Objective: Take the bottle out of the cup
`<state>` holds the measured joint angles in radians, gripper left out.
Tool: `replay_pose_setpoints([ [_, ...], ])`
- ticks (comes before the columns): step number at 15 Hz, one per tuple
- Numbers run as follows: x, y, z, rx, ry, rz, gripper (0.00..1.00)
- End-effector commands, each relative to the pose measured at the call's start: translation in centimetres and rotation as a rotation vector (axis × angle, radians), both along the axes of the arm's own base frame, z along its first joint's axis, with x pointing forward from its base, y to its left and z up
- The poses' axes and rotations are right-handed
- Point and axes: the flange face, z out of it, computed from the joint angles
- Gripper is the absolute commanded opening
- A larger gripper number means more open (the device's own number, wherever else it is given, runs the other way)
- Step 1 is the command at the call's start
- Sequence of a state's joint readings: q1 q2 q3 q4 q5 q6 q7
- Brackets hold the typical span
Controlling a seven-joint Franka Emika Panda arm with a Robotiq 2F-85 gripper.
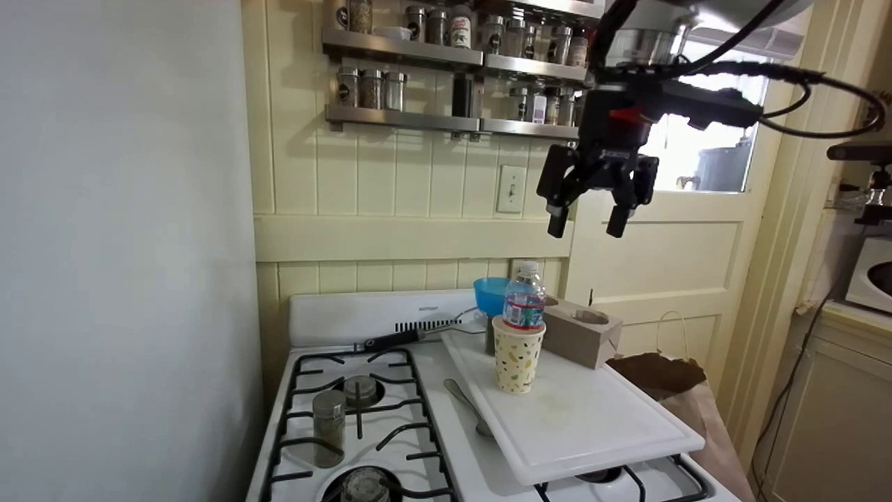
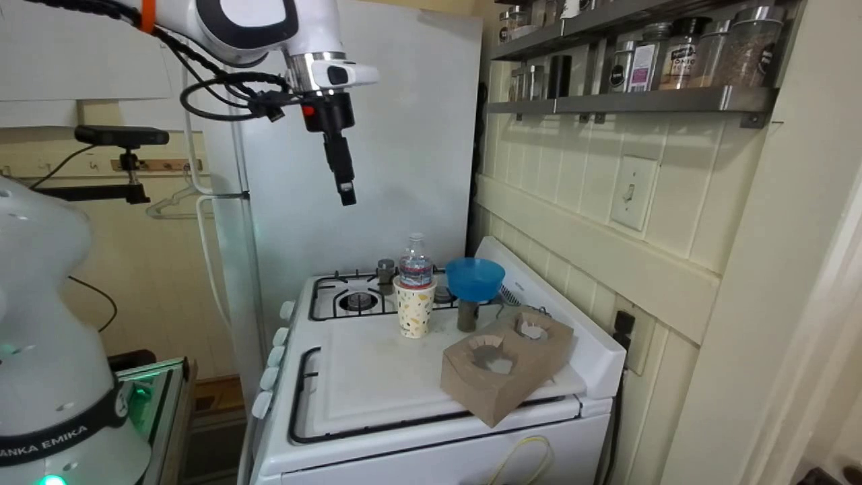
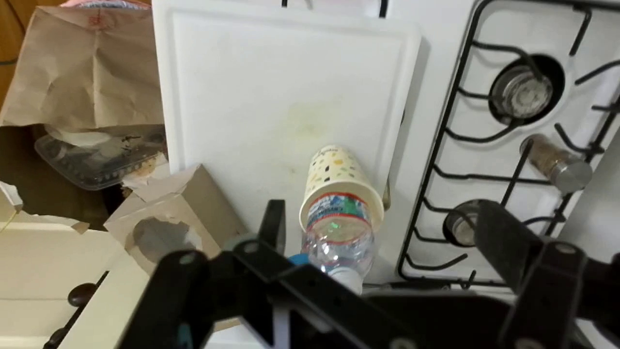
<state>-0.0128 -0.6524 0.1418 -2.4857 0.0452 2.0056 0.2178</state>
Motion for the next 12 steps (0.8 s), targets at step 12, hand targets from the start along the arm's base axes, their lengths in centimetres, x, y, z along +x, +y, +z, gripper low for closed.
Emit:
replay_pose_setpoints([
  [12, 7.3, -4.9, -2.7, 0.122, 0.007, -0.119, 1.0],
])
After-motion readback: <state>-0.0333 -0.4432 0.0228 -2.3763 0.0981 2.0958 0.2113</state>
